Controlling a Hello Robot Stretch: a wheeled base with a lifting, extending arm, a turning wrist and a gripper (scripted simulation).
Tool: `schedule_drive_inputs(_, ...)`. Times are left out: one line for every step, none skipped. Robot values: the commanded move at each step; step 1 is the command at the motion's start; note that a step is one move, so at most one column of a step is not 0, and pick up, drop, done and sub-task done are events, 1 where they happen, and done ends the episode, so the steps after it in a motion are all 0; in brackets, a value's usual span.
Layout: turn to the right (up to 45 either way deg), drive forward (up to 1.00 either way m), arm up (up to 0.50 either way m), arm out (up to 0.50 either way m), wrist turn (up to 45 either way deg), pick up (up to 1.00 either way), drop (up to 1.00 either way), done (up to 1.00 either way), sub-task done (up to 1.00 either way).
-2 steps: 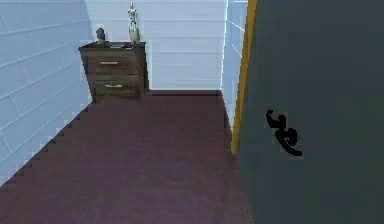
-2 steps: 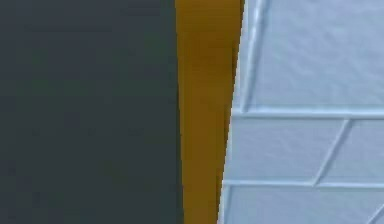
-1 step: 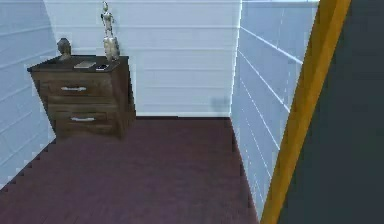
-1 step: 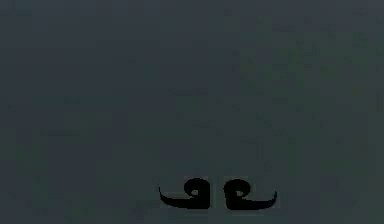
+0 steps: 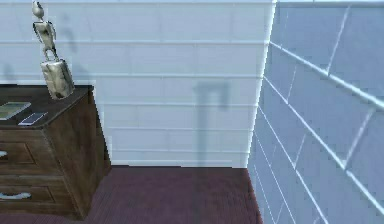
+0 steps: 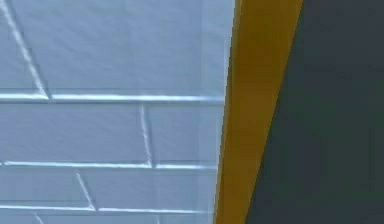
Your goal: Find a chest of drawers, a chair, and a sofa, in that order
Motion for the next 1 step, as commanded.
schedule_drive_inputs(-3.0,0.00,0.00,0.00,0.0,0.00,0.00,0.00,0.00)
